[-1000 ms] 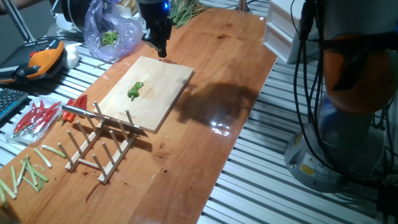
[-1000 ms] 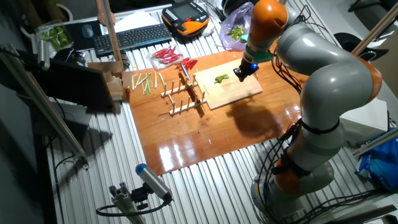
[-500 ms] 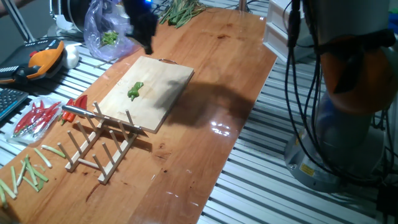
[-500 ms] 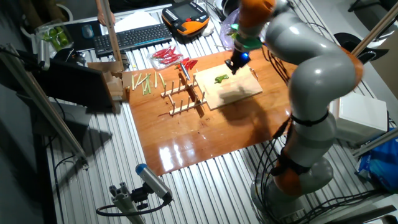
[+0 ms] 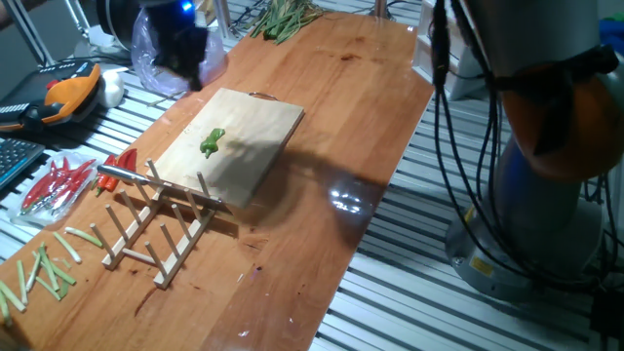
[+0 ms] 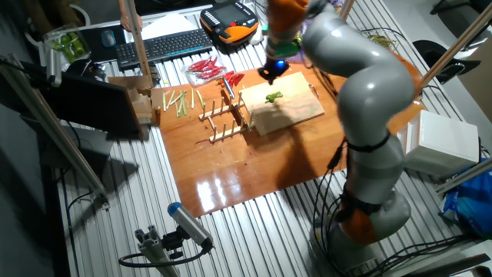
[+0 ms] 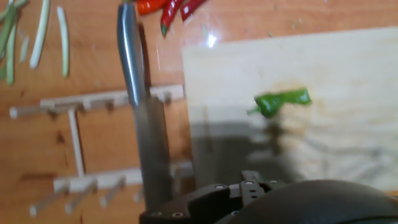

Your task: Chop the chili peppers

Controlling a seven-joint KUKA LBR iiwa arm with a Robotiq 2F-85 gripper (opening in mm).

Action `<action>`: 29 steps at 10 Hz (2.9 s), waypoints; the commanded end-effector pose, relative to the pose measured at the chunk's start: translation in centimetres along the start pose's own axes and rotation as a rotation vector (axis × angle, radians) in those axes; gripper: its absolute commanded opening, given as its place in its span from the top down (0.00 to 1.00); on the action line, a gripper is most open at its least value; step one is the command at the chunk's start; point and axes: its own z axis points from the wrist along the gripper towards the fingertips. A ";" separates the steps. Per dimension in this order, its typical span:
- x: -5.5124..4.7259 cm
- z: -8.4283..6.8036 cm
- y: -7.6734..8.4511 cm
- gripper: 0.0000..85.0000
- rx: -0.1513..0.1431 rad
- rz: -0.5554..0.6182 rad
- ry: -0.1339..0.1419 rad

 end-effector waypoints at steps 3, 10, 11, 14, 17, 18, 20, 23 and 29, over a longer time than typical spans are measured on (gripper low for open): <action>-2.8 2.6 7.9 1.00 0.046 -0.003 -0.010; -1.9 6.0 10.7 0.60 0.109 0.017 0.006; -2.0 6.6 10.9 0.60 0.110 0.009 0.006; -1.9 8.4 11.2 0.60 0.118 -0.016 -0.003; -1.8 10.0 11.5 0.60 0.142 -0.036 -0.023; -1.9 10.6 11.5 0.60 0.142 -0.039 -0.032; -2.0 11.7 11.4 0.60 0.150 -0.056 -0.039; -2.0 12.7 11.3 0.60 0.163 -0.076 -0.042; -1.8 14.0 10.4 0.60 0.162 -0.092 -0.068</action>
